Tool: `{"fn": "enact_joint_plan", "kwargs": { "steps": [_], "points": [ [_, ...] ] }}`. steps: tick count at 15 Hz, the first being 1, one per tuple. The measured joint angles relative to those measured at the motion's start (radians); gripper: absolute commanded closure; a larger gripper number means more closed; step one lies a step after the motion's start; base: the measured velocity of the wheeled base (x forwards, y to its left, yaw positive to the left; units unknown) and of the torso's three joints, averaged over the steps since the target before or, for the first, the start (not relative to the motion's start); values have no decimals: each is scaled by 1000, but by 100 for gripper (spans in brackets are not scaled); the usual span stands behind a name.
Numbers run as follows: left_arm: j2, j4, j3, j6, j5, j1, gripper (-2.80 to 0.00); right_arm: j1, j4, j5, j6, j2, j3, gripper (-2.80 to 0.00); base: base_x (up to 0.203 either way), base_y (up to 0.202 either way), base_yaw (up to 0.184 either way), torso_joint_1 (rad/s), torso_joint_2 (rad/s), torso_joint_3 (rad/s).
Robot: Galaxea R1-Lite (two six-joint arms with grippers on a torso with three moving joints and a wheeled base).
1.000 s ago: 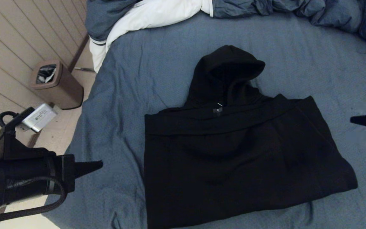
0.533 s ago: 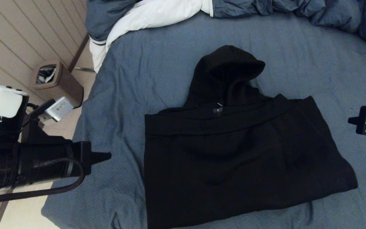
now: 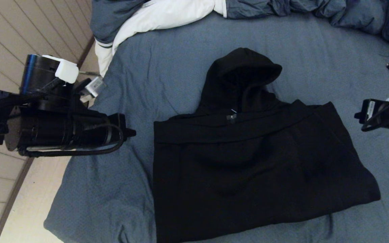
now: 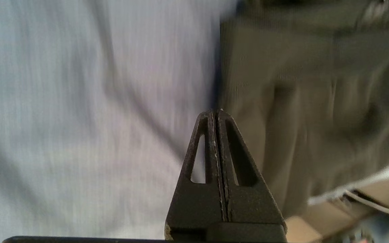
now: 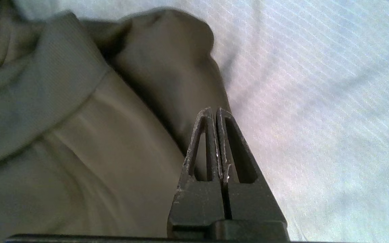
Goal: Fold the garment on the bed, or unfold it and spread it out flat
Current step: Unfold the black sweatshirt
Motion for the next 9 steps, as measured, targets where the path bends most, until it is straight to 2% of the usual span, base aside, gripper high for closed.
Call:
{"fn": "enact_joint_plan", "kwargs": {
  "steps": [3,4,9],
  "points": [
    [91,1,-100,2,1,8,0,-5,2,82,-13,53,-97,0,0,0,0,0,0,0],
    [115,3,-132,5,2,8,-280,-1,5,90,-19,66,-131,0,0,0,0,0,0,0],
    [221,1,-269,20,32,8,-280,14,4,115,-45,153,-277,0,0,0,0,0,0,0]
  ]
}}
